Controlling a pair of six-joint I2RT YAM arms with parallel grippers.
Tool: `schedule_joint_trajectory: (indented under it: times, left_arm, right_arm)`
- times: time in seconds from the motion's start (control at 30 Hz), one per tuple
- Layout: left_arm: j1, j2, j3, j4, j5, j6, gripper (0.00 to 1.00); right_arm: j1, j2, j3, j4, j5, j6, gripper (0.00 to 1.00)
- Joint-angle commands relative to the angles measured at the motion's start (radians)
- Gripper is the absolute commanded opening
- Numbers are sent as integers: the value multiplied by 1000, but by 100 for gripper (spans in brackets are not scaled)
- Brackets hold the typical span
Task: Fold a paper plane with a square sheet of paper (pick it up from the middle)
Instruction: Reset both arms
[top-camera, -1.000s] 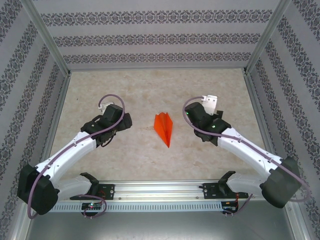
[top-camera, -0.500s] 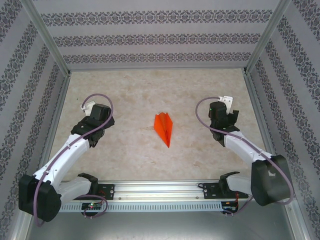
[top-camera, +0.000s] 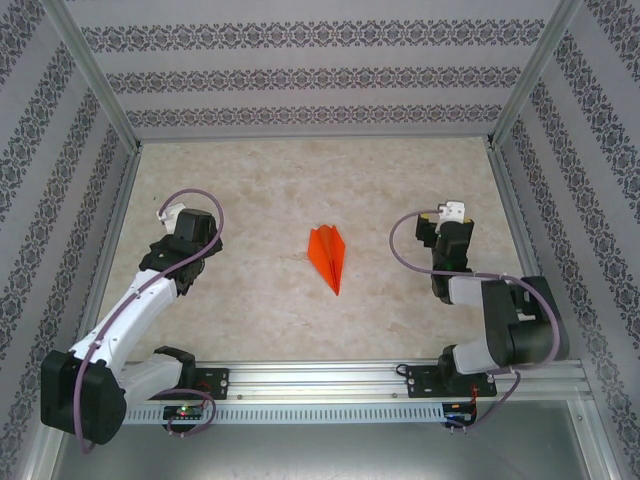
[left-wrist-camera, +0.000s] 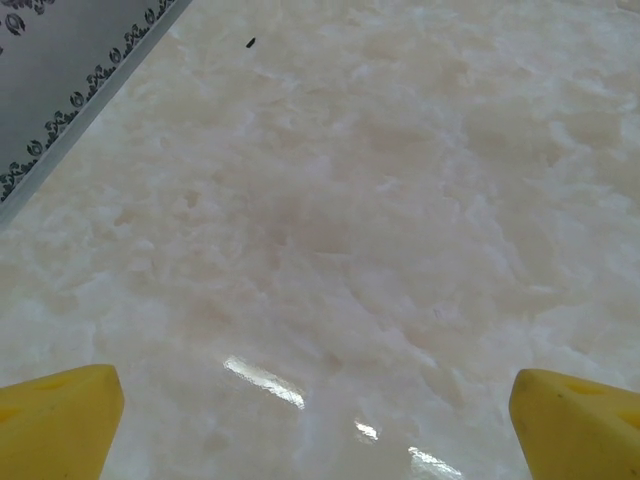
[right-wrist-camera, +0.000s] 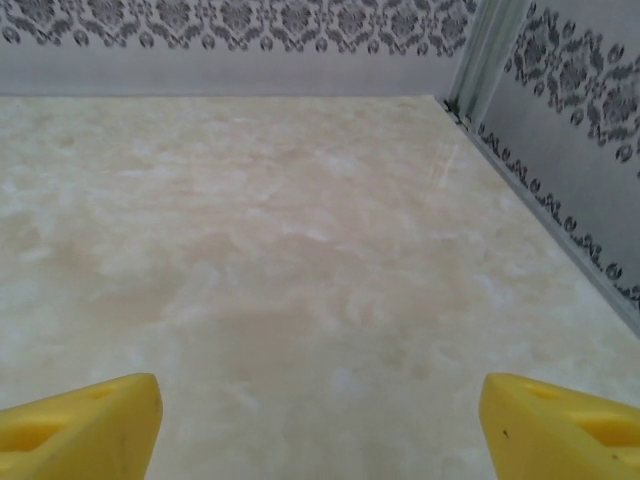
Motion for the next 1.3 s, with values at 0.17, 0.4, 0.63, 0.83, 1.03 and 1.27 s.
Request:
schedule_joint_trajectory:
  times: [0.17,0.4,0.63,0.83,1.03,1.27]
  left_arm:
    - [31,4,-82,255,-116,108,100]
    - [60,48,-179,489,-205,230,100]
    - [87,146,-299,834,-132,289,100]
    - [95,289,-298,1055,-61,402,100]
    - [109,387,-296,1216,67,503,100]
    - [147,457,-313,1319,277,539,100]
  right_arm:
    - [-44,15,35,81,-120,36,98]
    - [-44,24,32,105,-128,31,98]
    - [-44,20,34,95,-129,32,98]
    - [-44,20,34,95,-129,32,98]
    - [-44,19,33,95,-129,33,98]
    - [-45,20,33,94,-129,32,98]
